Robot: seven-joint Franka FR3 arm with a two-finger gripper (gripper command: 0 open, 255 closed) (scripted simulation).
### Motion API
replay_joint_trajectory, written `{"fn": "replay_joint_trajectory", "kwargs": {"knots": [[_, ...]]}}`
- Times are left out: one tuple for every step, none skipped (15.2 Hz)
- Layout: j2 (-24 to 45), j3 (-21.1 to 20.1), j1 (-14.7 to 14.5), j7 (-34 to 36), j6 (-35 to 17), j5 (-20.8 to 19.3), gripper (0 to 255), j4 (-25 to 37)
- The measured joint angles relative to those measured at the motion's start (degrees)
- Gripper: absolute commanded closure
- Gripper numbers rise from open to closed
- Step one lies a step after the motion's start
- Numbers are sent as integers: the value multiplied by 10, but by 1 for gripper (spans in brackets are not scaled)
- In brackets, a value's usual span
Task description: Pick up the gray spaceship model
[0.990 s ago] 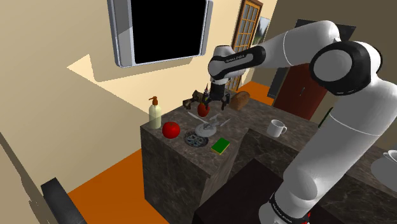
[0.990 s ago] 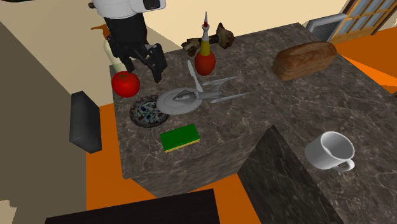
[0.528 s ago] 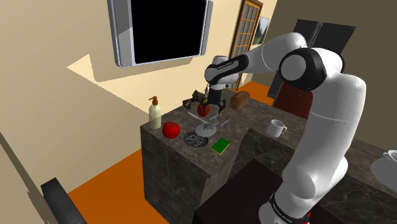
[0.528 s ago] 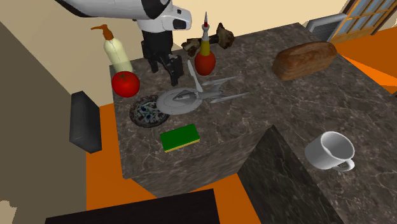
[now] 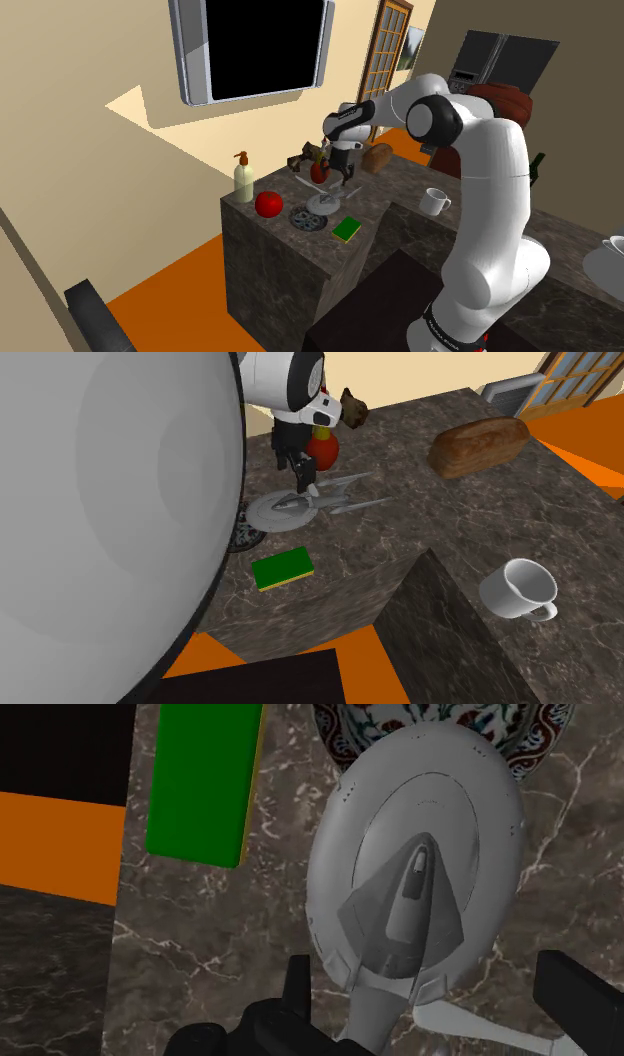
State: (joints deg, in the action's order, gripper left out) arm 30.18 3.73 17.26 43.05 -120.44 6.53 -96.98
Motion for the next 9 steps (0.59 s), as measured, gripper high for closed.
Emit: {"fn": "replay_joint_trajectory", "kwargs": {"knots": [[13,3,5,8,-4,7,0,8],[34,5,9,19,-6,15,0,26],[53,7,14,29,-4,22,0,44],[71,10,22,36,-5,29,0,61],[91,12,26,47,-4,37,0,80],[111,14,35,52,-4,44,0,98],[129,17,42,61,-5,52,0,114],[139,18,46,66,-8,57,0,120],[148,18,48,69,-9,59,0,128]]}}
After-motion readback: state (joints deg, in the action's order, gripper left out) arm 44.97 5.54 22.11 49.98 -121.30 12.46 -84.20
